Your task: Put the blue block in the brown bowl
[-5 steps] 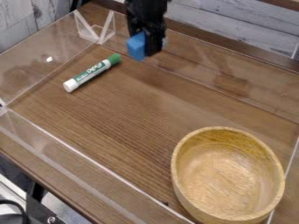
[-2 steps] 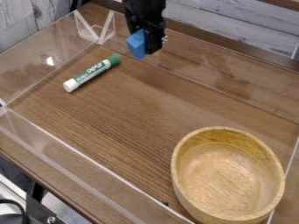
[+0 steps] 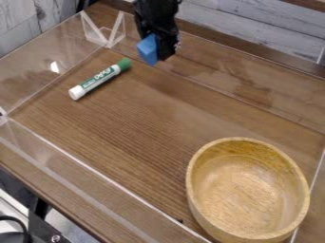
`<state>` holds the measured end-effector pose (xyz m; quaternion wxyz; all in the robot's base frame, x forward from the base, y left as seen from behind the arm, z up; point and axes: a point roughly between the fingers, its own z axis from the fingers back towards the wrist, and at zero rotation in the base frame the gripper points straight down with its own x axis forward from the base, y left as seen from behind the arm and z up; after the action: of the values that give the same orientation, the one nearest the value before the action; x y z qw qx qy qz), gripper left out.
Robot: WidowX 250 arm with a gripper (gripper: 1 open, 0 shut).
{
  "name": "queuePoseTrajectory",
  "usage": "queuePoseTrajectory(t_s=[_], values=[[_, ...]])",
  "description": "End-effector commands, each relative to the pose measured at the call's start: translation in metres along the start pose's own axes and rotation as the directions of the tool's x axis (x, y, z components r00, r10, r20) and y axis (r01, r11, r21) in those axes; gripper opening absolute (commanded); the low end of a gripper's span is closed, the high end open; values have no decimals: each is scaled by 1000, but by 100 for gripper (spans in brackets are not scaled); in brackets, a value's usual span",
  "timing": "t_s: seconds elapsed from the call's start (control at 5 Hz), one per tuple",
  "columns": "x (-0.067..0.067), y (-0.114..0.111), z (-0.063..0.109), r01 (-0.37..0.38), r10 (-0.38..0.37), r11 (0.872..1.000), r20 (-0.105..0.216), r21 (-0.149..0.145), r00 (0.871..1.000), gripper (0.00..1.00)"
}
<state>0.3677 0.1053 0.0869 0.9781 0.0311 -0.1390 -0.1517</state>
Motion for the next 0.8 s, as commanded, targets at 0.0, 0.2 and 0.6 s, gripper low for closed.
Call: queuePoseTrajectory(t_s=[0.0, 0.2, 0.6], values=[[10, 7, 31, -7, 1, 998, 99, 65, 995, 0], [3, -10, 46, -43, 35, 996, 100, 79, 994, 0], [-9, -55, 84, -121, 110, 987, 105, 105, 988, 0]])
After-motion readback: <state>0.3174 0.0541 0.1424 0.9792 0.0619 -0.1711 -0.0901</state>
